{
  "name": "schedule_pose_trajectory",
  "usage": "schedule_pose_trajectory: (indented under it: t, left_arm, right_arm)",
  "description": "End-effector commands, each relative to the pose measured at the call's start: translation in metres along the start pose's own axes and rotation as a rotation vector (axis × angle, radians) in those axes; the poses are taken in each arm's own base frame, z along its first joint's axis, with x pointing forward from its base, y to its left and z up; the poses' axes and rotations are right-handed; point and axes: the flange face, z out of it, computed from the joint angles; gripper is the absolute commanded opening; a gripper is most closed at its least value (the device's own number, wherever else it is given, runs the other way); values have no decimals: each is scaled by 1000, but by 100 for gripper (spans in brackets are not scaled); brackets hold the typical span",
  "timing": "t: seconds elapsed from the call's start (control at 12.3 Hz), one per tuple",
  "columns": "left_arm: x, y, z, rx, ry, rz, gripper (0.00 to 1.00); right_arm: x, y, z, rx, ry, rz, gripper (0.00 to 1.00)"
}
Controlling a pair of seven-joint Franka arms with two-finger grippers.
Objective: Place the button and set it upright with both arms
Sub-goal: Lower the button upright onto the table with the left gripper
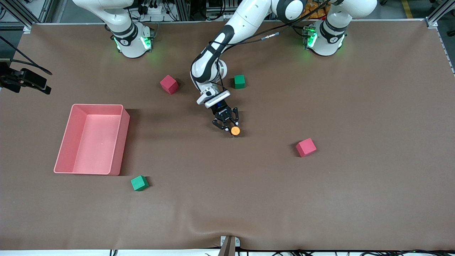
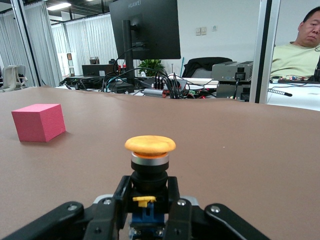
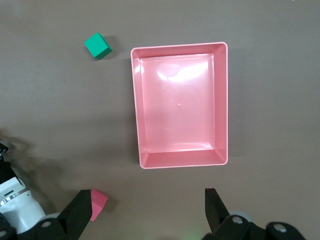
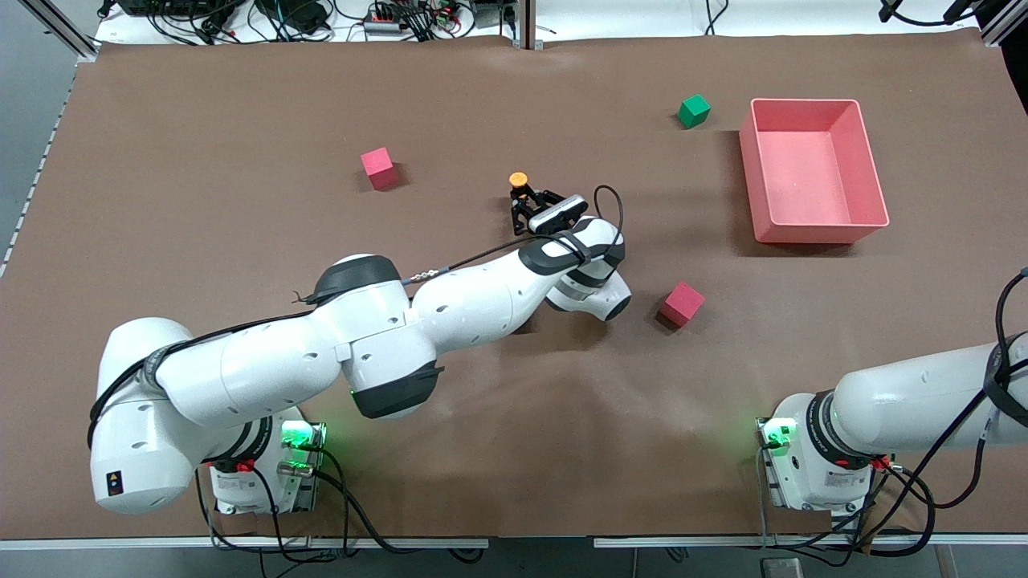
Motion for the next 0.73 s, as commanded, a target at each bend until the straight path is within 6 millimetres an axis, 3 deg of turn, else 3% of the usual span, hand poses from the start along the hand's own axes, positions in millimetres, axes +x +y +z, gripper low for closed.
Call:
schedule_pose_trajectory:
  t: [0.0,0.16,0.24,0.33,0.65]
  left_arm:
    - [2,5,-3,-23,25,-31,7]
    - [0,4,-2,-22,26,-27,30]
    - [0,4,-2,-22,26,-27,31]
    - [1,5,-4,-24,25,-30,39]
    - [0,4,-4,-23,22,-47,41]
  right_arm:
    - [-4,-11,-2,1,3,-4,100]
    - [-4,-9,-2,1,3,1,100]
    - [-4,-8,-2,1,3,2,100]
    - [-4,-7,-2,2,3,4,100]
    - [-3,8,-2,3,2,31,100]
